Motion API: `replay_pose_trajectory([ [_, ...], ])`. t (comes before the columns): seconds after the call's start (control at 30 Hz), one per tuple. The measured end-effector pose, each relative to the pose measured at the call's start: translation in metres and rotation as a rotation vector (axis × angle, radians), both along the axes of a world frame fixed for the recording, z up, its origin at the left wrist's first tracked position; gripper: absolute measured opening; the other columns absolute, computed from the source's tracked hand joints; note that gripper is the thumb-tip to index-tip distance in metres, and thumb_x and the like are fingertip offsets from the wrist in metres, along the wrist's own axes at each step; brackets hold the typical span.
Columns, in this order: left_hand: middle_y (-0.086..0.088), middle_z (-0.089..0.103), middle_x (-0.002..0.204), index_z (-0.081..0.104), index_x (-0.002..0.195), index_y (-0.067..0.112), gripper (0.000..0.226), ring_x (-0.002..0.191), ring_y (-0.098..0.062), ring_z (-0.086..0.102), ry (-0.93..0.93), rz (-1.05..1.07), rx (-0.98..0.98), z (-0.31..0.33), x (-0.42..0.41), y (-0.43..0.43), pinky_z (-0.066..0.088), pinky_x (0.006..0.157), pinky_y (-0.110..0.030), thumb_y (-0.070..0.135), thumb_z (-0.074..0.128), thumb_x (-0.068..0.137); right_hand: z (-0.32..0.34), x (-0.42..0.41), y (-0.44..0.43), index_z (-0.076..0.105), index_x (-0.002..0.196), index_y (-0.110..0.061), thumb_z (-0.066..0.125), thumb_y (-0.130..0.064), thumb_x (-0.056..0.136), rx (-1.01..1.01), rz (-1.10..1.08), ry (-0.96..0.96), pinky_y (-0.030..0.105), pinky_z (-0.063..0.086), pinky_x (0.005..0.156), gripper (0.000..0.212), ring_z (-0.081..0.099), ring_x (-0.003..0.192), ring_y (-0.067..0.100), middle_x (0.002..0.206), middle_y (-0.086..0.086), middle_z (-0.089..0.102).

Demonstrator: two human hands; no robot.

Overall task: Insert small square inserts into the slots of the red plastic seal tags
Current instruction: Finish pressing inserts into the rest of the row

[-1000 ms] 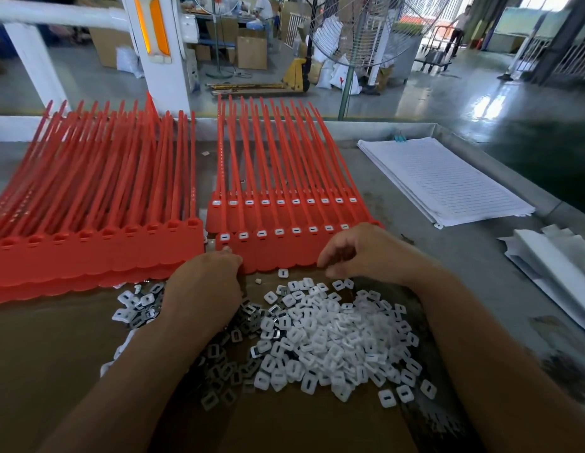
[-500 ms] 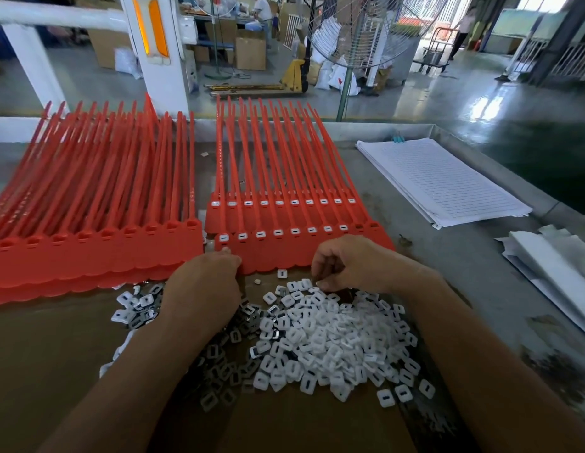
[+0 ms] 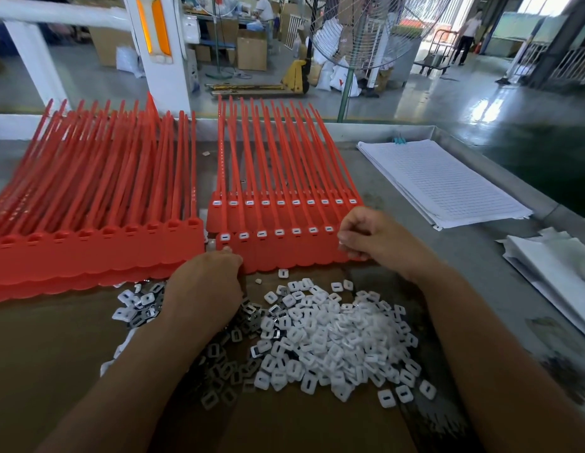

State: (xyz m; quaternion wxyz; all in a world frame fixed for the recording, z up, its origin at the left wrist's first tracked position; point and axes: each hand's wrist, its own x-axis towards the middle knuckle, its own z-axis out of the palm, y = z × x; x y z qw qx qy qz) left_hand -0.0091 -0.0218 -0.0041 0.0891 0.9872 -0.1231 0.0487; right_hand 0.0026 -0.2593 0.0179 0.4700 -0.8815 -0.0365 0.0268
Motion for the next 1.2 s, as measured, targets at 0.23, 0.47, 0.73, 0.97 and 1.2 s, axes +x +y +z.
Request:
replay_pose_trajectory([
  [0.23,0.004,0.047,0.136,0.048,0.129,0.021,0.041,0.118,-0.016,0.049,0.012,0.01,0.004,0.0,0.0,-0.002,0.042,0.092,-0.03,0.012,0.037,0.09,-0.003,0.007,-0.023,0.058,0.078,-0.011,0.067,0.006,0.077,0.046,-0.299,-0.104,0.01,0.043,0.046,0.019,0.05,0.051,0.009,0.065,0.001,0.054],
  [0.47,0.003,0.048,0.135,0.05,0.127,0.021,0.042,0.118,-0.017,0.049,0.019,0.015,-0.006,0.0,-0.001,-0.001,0.042,0.092,-0.03,0.01,0.035,0.089,-0.011,0.019,-0.032,0.066,0.075,-0.014,0.073,-0.003,0.074,0.025,-0.429,-0.179,0.004,0.041,0.052,0.013,0.052,0.057,0.001,0.065,-0.007,0.06],
  [0.73,0.004,0.051,0.131,0.053,0.123,0.02,0.04,0.115,-0.018,0.05,0.046,0.023,0.002,-0.001,0.001,-0.002,0.042,0.091,-0.031,0.008,0.036,0.088,-0.028,0.037,-0.033,0.066,0.086,-0.01,0.064,-0.002,0.082,-0.067,-0.367,-0.175,0.0,0.034,0.05,0.009,0.046,0.06,-0.001,0.068,-0.008,0.056],
  [0.97,0.003,0.052,0.129,0.054,0.122,0.019,0.04,0.113,-0.018,0.052,0.03,0.018,0.002,-0.001,0.002,-0.002,0.043,0.089,-0.03,0.008,0.036,0.088,-0.034,0.044,-0.036,0.061,0.076,-0.018,0.063,-0.005,0.082,-0.242,-0.31,-0.153,0.02,0.039,0.067,0.015,0.05,0.073,0.01,0.069,-0.012,0.052],
  [1.2,0.003,0.052,0.128,0.055,0.12,0.019,0.039,0.112,-0.018,0.052,0.02,0.016,0.002,-0.001,0.001,-0.002,0.043,0.088,-0.03,0.008,0.037,0.087,-0.035,0.049,-0.035,0.057,0.071,-0.024,0.063,-0.006,0.082,-0.364,-0.28,-0.155,0.022,0.033,0.072,0.021,0.049,0.082,0.009,0.078,-0.01,0.051],
])
